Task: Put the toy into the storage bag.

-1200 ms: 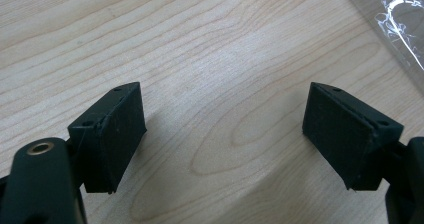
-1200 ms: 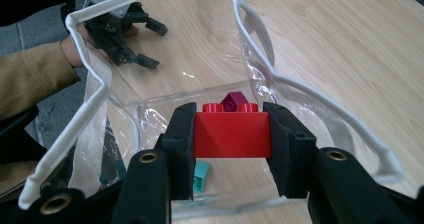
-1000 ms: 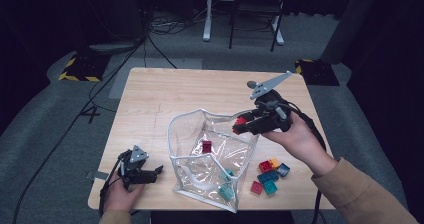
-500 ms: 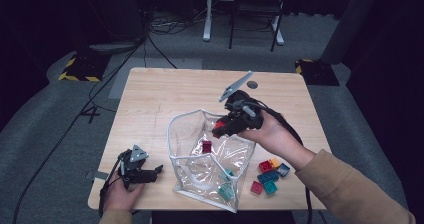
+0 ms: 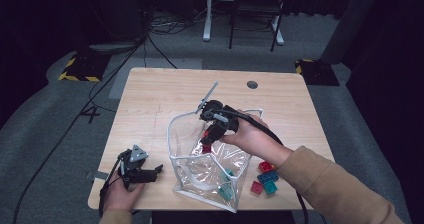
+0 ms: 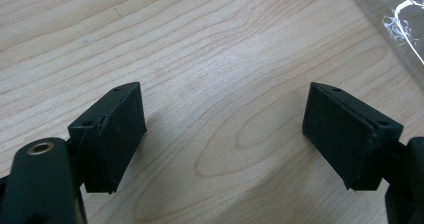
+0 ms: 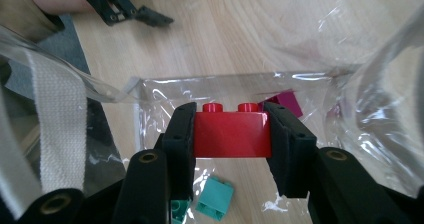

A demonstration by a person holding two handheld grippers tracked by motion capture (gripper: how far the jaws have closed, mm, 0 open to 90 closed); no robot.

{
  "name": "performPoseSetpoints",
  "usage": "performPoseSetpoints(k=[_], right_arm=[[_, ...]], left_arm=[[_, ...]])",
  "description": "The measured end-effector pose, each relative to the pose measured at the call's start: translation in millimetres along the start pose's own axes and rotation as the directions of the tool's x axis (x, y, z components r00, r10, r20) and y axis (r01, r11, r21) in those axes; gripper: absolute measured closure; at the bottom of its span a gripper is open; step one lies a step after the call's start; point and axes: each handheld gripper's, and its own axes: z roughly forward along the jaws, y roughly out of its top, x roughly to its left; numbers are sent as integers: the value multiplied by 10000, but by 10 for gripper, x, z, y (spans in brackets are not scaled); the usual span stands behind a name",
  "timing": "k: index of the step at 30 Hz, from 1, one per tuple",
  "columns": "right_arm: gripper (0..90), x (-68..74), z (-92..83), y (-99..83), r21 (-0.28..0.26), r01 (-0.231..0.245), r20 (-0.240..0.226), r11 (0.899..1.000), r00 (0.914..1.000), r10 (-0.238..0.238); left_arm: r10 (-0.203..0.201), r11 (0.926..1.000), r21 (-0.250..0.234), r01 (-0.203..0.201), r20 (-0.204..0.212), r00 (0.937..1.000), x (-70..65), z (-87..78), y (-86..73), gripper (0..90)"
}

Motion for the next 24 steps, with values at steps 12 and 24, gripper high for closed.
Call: performPoseSetpoints(k=[12, 24], right_arm=[[587, 40, 278, 32, 1413, 247, -262, 9897, 9994, -212], [452, 30, 308, 3, 1615, 26, -268, 9869, 9996, 17]], left_arm=[[-31, 10000, 7, 31, -14, 10000, 4, 0, 1, 178], [-53, 10000, 37, 53, 8, 10000, 5, 1, 0, 178]])
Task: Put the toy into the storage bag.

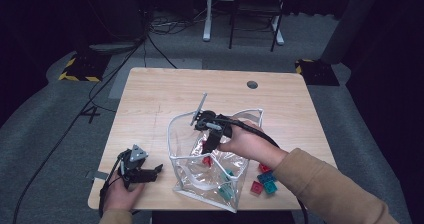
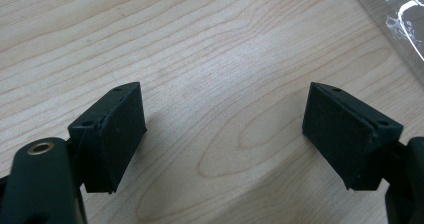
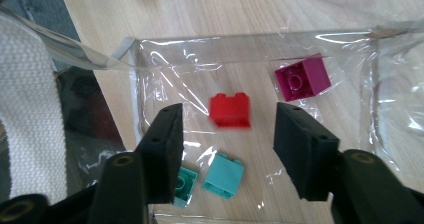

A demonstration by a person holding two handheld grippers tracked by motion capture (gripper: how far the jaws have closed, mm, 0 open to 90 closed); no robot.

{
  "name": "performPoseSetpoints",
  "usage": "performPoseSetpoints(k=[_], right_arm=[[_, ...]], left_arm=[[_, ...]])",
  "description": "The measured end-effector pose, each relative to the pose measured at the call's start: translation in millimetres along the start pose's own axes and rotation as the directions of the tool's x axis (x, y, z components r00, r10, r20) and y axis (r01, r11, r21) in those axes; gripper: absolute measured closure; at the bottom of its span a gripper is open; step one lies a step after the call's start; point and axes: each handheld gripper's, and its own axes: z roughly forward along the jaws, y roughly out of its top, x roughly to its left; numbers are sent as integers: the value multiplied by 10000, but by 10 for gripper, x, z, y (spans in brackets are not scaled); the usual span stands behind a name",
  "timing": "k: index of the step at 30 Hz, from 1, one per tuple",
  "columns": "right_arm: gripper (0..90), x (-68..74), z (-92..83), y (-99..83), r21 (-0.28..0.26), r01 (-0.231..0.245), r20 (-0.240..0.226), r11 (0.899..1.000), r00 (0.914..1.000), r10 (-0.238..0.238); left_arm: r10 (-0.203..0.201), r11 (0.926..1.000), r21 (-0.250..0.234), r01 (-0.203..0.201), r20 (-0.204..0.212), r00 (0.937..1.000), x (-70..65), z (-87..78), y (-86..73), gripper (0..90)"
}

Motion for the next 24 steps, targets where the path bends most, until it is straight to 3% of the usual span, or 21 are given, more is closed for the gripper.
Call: performPoseSetpoints(k=[8, 12, 16, 18, 24], right_arm=[[406, 50, -256, -122, -1111, 264, 75, 9935, 9996, -258], [393, 104, -437, -260, -1929, 398, 122, 9804, 9992, -381], [398, 139, -622, -464, -2751, 611, 417, 9595, 9978, -516], [396, 143, -721, -597, -3222, 657, 575, 9444, 9971, -498], [361, 124, -951, -939, -4234, 341, 598, 9053, 9982, -96]], left_arm=[[-16, 10000, -6, 16, -3, 10000, -1, 1, 0, 177], [-3, 10000, -3, 3, -14, 10000, -1, 0, 0, 178], [-4, 10000, -1, 4, -14, 10000, -1, 0, 0, 178], [-1, 10000, 3, 1, -12, 10000, -1, 0, 0, 177], [-5, 10000, 7, 5, -37, 10000, -3, -1, 1, 177]])
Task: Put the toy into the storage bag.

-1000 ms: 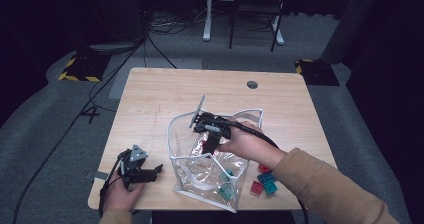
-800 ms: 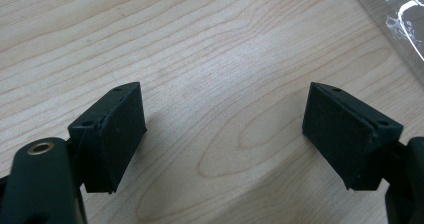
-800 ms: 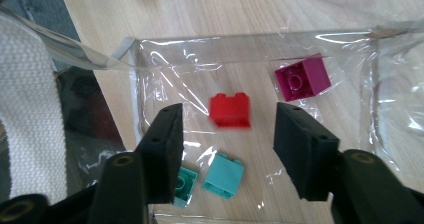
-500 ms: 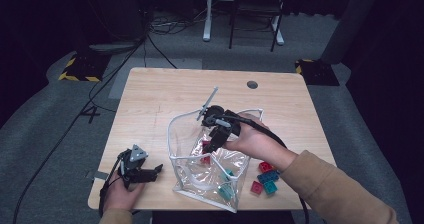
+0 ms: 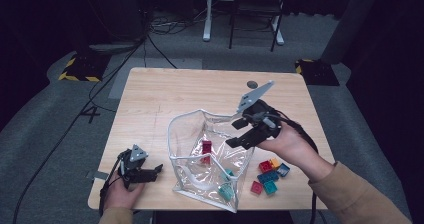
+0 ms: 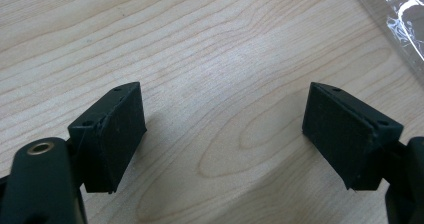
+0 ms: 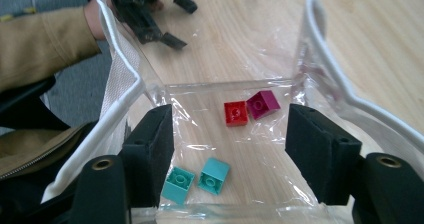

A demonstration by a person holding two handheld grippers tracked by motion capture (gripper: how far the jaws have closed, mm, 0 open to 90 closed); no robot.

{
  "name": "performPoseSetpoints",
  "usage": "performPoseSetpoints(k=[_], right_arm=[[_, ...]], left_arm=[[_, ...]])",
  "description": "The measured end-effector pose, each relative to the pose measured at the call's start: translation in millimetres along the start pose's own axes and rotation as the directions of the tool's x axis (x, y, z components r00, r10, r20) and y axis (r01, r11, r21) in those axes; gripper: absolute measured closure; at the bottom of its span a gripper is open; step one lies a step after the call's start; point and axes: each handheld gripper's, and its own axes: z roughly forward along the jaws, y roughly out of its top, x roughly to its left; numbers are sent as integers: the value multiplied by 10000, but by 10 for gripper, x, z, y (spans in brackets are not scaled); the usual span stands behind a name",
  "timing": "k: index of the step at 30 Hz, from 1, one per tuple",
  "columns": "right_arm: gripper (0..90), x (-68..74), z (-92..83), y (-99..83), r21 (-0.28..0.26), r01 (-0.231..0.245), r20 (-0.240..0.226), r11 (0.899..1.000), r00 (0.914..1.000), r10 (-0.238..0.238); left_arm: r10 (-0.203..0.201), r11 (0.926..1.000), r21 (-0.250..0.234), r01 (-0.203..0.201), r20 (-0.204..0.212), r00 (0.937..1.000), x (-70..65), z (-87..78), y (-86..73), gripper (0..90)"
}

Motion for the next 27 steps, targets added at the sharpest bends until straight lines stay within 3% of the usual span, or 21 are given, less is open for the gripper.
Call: performPoseSetpoints(k=[6, 10, 15, 19, 23, 27], right_arm=[[333, -68, -334, -308, -1006, -539, 417, 9935, 9974, 584], [335, -157, -475, -582, -1463, -1125, 798, 9828, 9889, 1250], [344, -238, -555, -875, -1791, -1593, 1165, 9708, 9764, 1818], [350, -244, -584, -1081, -1876, -1704, 1669, 9674, 9650, 2023], [354, -249, -585, -1279, -2009, -1937, 1864, 9603, 9548, 2316], [346, -245, -525, -1526, -2084, -2098, 2305, 9553, 9387, 2564]], left_arm=[[-9, 10000, -3, 9, -16, 10000, 1, 5, 6, 176], [-2, 10000, 3, 2, -48, 10000, 5, 10, 12, 175], [-2, 10000, 3, 2, -49, 10000, 5, 10, 12, 175], [-2, 10000, 2, 2, -48, 10000, 5, 10, 12, 175], [1, 10000, 13, -1, -36, 10000, 5, 9, 12, 175], [0, 10000, 13, 0, -38, 10000, 5, 9, 12, 175]])
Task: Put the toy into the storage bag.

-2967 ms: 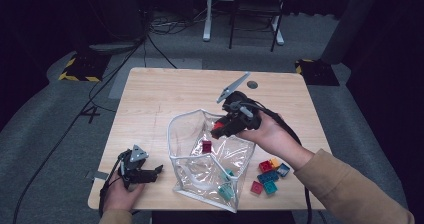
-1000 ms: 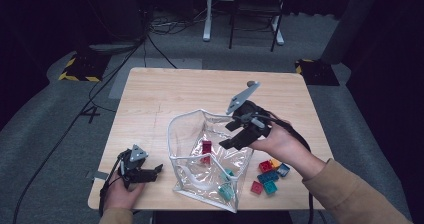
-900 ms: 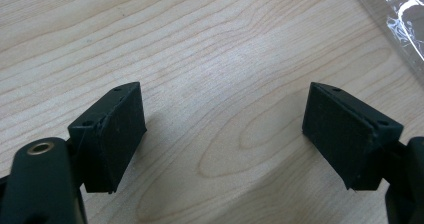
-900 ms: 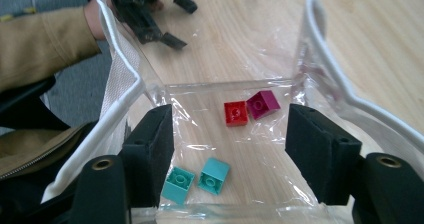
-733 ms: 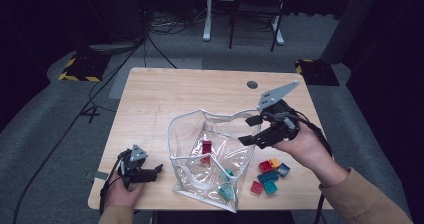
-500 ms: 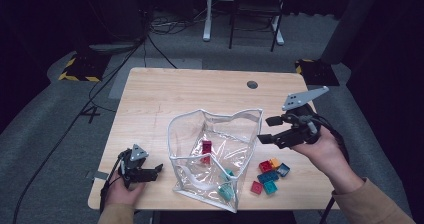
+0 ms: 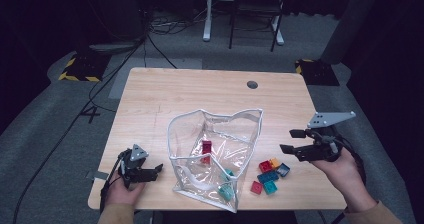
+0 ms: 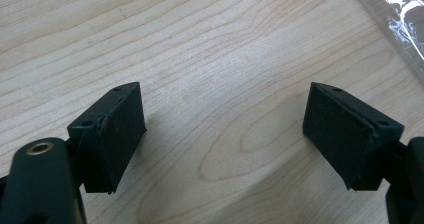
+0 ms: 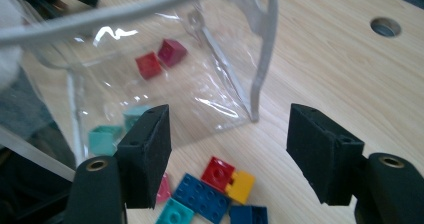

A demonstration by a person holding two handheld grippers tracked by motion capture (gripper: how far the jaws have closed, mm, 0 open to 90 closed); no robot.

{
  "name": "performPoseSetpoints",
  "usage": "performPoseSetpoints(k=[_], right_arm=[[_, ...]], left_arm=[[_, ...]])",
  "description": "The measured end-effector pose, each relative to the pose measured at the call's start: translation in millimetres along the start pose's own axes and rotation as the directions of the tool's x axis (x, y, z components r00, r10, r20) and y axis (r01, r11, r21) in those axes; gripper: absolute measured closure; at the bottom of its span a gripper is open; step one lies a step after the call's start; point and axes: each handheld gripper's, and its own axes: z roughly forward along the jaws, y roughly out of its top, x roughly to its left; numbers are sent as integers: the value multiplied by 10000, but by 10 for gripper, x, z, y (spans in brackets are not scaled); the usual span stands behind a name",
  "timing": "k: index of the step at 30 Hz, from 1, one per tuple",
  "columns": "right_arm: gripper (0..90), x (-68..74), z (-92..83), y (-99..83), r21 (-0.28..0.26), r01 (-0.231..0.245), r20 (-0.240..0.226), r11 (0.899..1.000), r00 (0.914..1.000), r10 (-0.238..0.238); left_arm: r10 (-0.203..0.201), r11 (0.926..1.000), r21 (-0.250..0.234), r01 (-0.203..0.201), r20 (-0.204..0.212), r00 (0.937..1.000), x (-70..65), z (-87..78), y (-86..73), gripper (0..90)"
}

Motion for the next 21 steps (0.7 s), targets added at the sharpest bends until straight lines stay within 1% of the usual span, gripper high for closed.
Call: performPoseSetpoints(k=[3, 5, 6, 10, 14, 17, 21], right_arm=[[346, -33, 41, -149, 100, -157, 142, 9998, 9998, 156], [346, -60, 67, -240, 126, -312, 143, 9994, 9994, 310], [345, -84, 93, -315, 200, -460, 128, 9987, 9989, 457], [343, -119, 149, -483, 354, -501, 376, 9981, 9981, 488], [337, -156, 217, -655, 445, -631, 459, 9970, 9971, 611], [336, -187, 280, -769, 540, -779, 429, 9955, 9962, 757], [336, -202, 372, -901, 598, -694, 502, 9958, 9965, 664]], left_arm=[[-1, 10000, -2, 1, 1, 10000, 0, 0, 0, 175], [2, 10000, -2, -2, 0, 10000, 0, 0, 0, 175], [0, 10000, -1, 0, -1, 10000, 0, 0, 0, 175], [0, 10000, -2, 0, -2, 10000, 0, 0, 0, 175], [0, 10000, -1, 0, 0, 10000, 0, 0, 0, 175], [1, 10000, 0, -1, 3, 10000, 0, 0, 0, 175], [2, 10000, -1, -2, 0, 10000, 0, 0, 0, 175]])
